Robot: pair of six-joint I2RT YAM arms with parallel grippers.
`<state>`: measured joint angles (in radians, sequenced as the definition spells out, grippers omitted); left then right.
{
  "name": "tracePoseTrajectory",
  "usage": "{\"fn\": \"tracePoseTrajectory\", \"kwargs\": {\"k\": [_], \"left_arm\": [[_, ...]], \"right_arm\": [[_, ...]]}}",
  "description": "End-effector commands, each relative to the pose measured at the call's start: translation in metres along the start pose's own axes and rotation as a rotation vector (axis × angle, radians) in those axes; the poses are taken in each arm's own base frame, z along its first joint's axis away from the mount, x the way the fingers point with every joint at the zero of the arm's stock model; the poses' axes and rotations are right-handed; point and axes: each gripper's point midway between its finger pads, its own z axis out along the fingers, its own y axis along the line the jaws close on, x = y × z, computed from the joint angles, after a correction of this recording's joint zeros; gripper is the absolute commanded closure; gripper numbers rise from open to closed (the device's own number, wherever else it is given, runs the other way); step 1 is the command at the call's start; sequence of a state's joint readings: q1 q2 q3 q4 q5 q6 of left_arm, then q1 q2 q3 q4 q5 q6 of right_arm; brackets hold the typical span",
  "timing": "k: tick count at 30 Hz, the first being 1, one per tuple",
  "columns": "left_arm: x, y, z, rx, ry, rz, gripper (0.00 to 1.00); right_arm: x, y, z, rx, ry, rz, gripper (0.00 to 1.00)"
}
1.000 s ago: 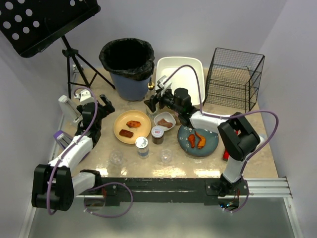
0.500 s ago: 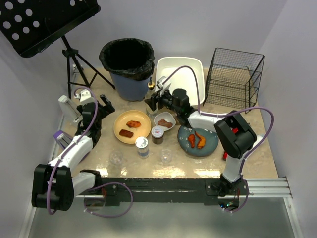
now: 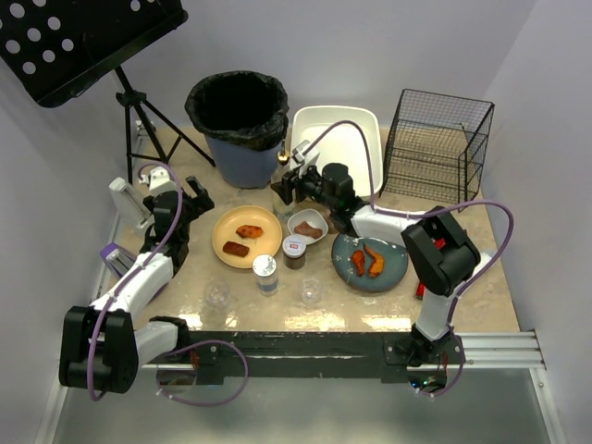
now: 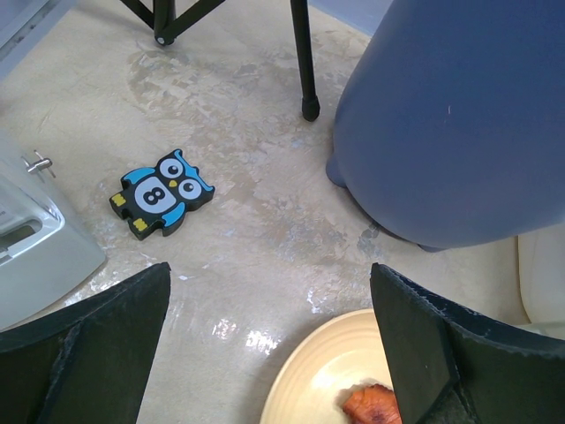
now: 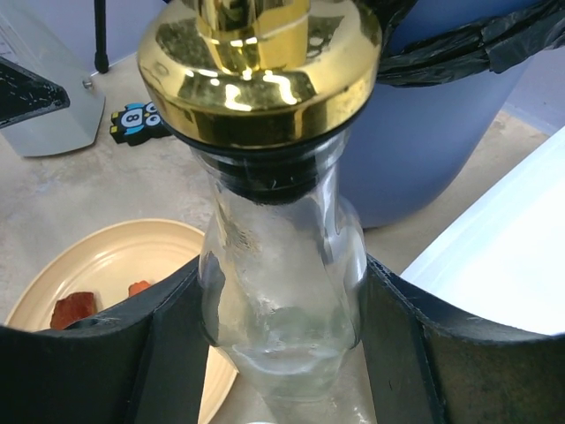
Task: Clear the kitchen counter
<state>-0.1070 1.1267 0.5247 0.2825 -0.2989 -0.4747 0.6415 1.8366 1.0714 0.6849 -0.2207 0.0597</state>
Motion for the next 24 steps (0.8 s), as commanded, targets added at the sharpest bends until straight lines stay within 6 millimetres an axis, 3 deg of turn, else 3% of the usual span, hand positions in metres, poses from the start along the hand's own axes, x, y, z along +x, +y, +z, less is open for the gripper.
{"fn": "tracePoseTrajectory", "kwargs": {"k": [1,6,17,21,24], "left_arm": [[-0.008,-0.002,0.0,0.008,-0.034,0.009,0.01],[-0.008,-0.003,0.0,0.01,-0.033,0.006,0.02],[-0.009,-0.003,-0.001,0.009,-0.032,0.005,0.05],[-0.01,-0.003,-0.002,0.009,-0.034,0.003,0.06],[-0.011,-0.004,-0.002,0.015,-0.036,0.0,0.06]], "right_arm": [[-0.095,0.006,-0.007,0.002,-0.199,-0.029,0.9],[-0.132,0.003,-0.016,0.043,-0.267,-0.019,1.0],[-0.216,0.0,-0.051,0.117,-0.442,0.01,1.0],[-0.246,-0.022,-0.082,0.273,-0.5,0.028,1.0],[-0.26,-0.054,-0.114,0.467,-0.521,0.083,1.0]]}}
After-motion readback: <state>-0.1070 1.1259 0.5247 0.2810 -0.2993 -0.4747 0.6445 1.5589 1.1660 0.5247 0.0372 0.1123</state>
